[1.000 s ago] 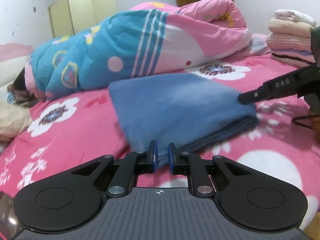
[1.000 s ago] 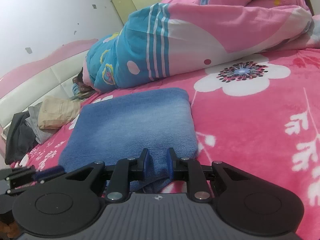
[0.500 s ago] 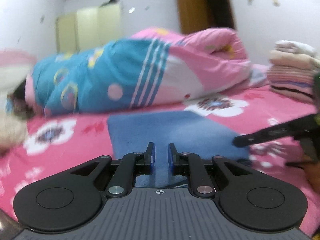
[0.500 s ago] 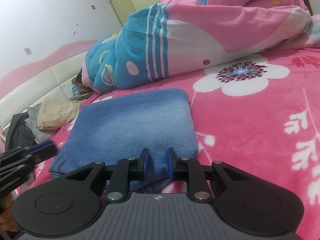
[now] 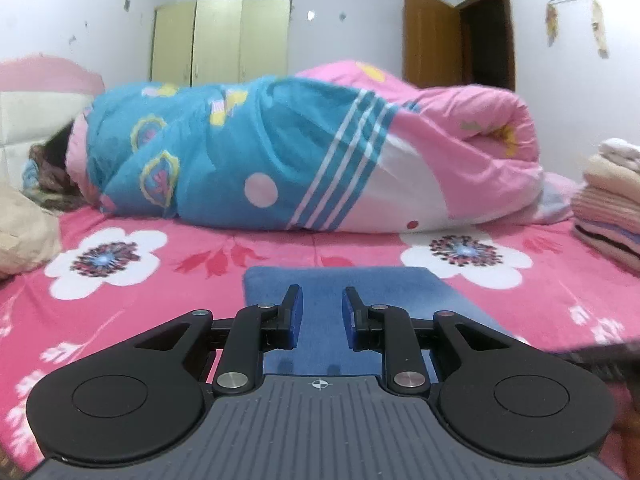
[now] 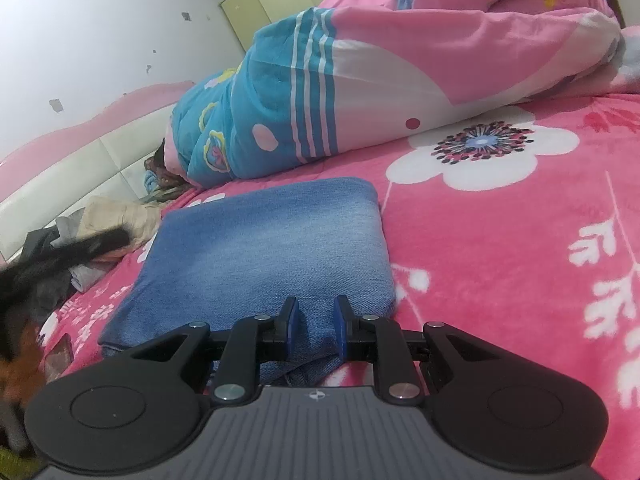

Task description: Fold clothes

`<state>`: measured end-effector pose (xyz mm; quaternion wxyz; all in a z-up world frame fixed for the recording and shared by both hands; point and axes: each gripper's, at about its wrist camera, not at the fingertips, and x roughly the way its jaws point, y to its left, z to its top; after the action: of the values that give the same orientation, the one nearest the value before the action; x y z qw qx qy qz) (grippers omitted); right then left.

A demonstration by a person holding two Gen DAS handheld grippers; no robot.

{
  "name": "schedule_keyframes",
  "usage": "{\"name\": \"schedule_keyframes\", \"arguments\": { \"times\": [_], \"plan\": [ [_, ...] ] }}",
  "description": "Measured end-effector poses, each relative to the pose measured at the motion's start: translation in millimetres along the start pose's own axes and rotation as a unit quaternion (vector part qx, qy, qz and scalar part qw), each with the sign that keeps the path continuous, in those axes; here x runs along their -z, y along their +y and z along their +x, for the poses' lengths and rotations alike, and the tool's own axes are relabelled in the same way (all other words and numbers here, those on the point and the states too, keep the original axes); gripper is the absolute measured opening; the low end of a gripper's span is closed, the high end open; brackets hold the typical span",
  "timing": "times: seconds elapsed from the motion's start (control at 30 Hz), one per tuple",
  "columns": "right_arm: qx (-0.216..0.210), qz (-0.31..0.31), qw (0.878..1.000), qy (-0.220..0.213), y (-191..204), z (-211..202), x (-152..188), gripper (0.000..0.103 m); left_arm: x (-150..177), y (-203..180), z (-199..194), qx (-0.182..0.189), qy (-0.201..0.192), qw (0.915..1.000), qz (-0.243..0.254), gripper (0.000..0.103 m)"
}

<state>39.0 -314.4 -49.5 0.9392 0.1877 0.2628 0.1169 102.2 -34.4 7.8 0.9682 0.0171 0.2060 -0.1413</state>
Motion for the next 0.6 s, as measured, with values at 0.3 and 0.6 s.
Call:
{"name": "schedule_keyframes", "arguments": {
  "times": [0.3,0.6],
  "plan": [
    [-0.002,-0.002,1.0,-0.002,0.0,0.2,0.0,0.02,34.4,36.0,10.7,-0.064,0.05,0.991,-0.106,0.03],
    [-0.005,0.005,1.0,-0.003,-2.4,-0.3,1.1,0.02,-9.1,25.0,34.3,-0.036,0.028,0.9965,-0.07,0.027]
  ]
}}
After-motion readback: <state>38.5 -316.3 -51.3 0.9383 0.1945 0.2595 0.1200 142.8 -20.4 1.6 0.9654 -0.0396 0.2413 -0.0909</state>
